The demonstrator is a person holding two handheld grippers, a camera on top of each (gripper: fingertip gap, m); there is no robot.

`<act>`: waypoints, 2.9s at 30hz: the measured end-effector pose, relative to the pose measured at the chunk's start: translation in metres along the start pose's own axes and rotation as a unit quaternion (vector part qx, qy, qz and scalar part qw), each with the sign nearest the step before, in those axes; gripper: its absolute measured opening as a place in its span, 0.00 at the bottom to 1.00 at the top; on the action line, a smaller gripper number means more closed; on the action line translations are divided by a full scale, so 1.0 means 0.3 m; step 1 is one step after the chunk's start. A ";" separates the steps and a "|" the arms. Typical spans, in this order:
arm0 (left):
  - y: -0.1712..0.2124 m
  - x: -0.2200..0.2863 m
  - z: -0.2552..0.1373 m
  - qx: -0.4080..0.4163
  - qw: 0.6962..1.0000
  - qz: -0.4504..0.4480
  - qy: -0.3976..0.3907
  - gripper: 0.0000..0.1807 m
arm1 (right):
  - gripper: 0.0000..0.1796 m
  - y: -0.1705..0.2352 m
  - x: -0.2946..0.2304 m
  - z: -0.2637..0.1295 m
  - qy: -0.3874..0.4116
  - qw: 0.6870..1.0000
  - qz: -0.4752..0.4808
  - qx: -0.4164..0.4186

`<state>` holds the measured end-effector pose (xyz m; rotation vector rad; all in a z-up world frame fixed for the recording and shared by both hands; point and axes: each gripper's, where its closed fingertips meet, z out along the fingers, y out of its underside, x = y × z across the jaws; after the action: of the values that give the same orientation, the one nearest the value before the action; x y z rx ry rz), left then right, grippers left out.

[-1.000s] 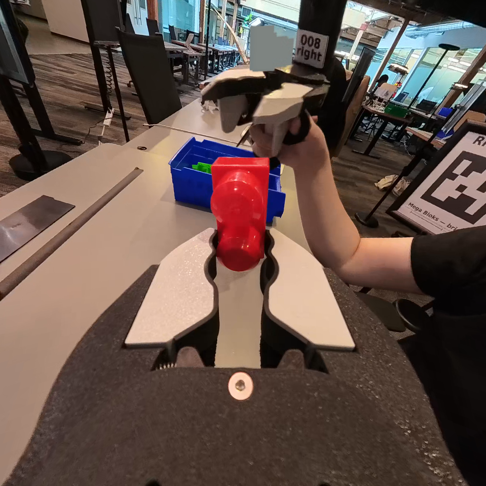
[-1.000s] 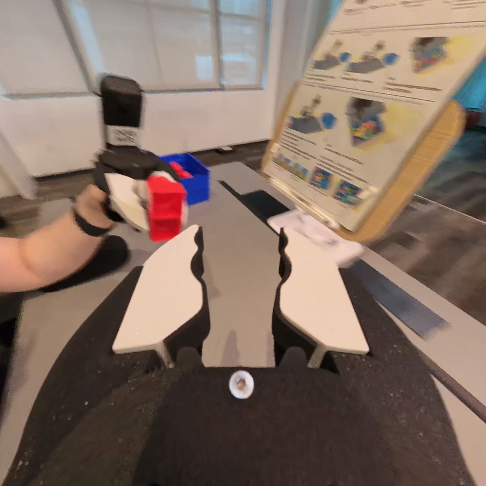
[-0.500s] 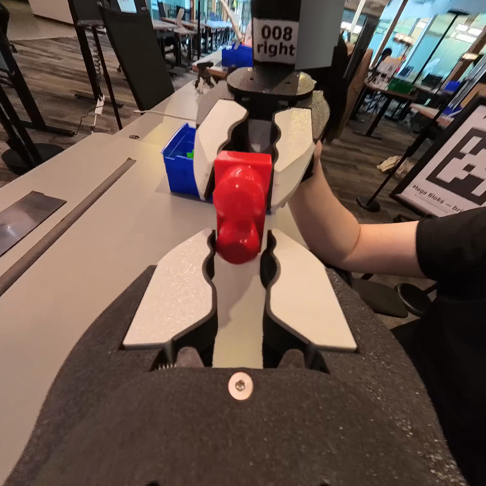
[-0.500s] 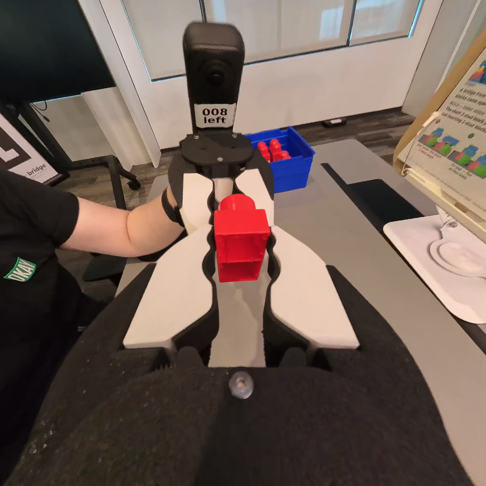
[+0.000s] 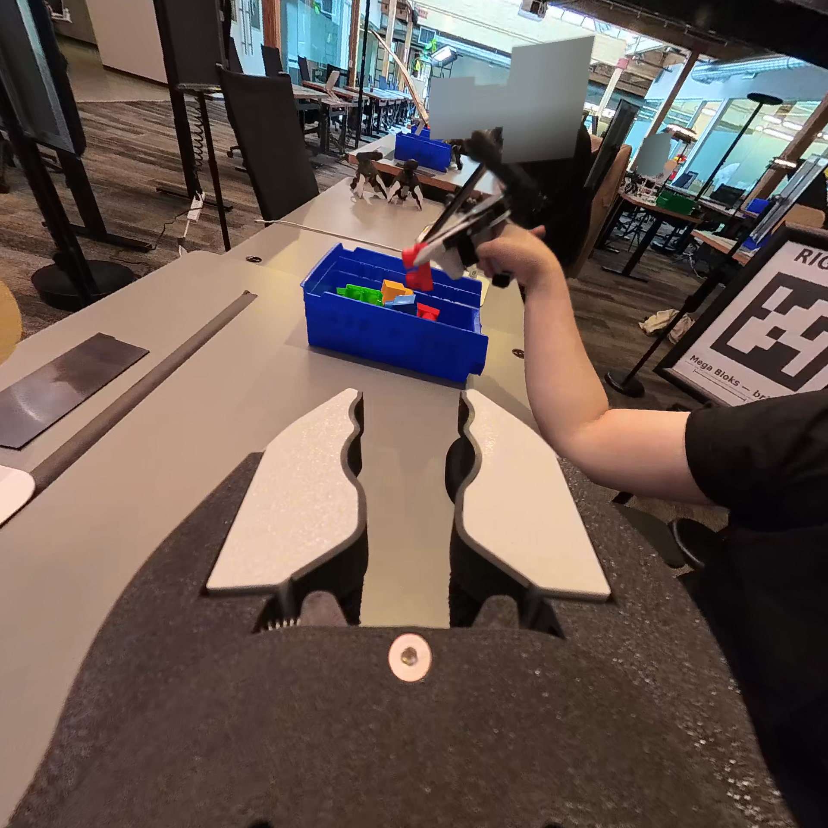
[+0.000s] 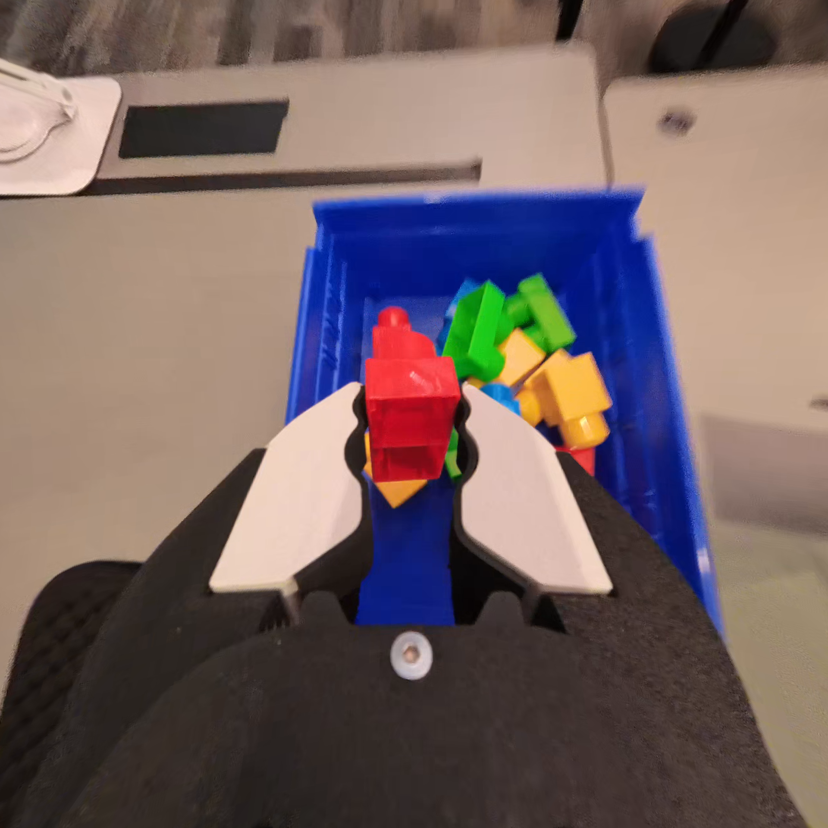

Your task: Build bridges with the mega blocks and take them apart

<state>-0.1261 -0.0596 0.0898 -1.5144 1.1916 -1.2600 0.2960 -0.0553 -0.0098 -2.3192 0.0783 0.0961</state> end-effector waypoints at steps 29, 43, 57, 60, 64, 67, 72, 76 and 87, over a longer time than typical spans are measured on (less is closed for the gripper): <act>-0.045 -0.037 -0.087 0.033 0.999 -0.013 -0.037 0.21 | 0.26 -0.399 -0.842 -0.181 -0.140 0.944 -0.175 0.242; 0.145 -0.317 -0.862 -0.316 0.811 0.185 -0.456 0.12 | 0.25 -0.353 -0.813 -0.017 -0.175 0.955 -0.174 0.166; 0.679 -0.575 -1.576 -0.588 0.685 0.127 -0.411 0.19 | 0.21 -0.327 -0.860 -0.059 -0.178 0.946 -0.223 0.155; 0.664 -0.615 -1.559 -0.592 0.681 0.169 -0.396 0.25 | 0.20 -0.330 -0.878 -0.066 -0.201 0.942 -0.216 0.159; 0.682 -0.656 -1.566 -0.620 0.675 0.176 -0.361 0.28 | 0.19 -0.315 -0.913 -0.051 -0.228 0.938 -0.215 0.146; 0.707 -0.680 -1.572 -0.629 0.682 0.151 -0.340 0.26 | 0.19 -0.303 -0.939 -0.031 -0.235 0.937 -0.224 0.130; 0.750 -0.709 -1.565 -0.634 0.699 0.116 -0.309 0.23 | 0.18 -0.277 -0.938 0.026 -0.216 0.942 -0.240 0.092; 0.789 -0.700 -1.560 -0.643 0.705 0.072 -0.289 0.25 | 0.17 -0.266 -0.941 0.051 -0.215 0.943 -0.242 0.077; 0.798 -0.671 -1.519 -0.588 0.750 -0.039 -0.300 0.22 | 0.17 -0.236 -0.984 0.076 -0.229 0.933 -0.272 0.053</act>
<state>-0.6245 0.0759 -0.1070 -2.5769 1.5080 0.2041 0.0073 0.0175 0.0539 -2.0724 -0.7703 0.3353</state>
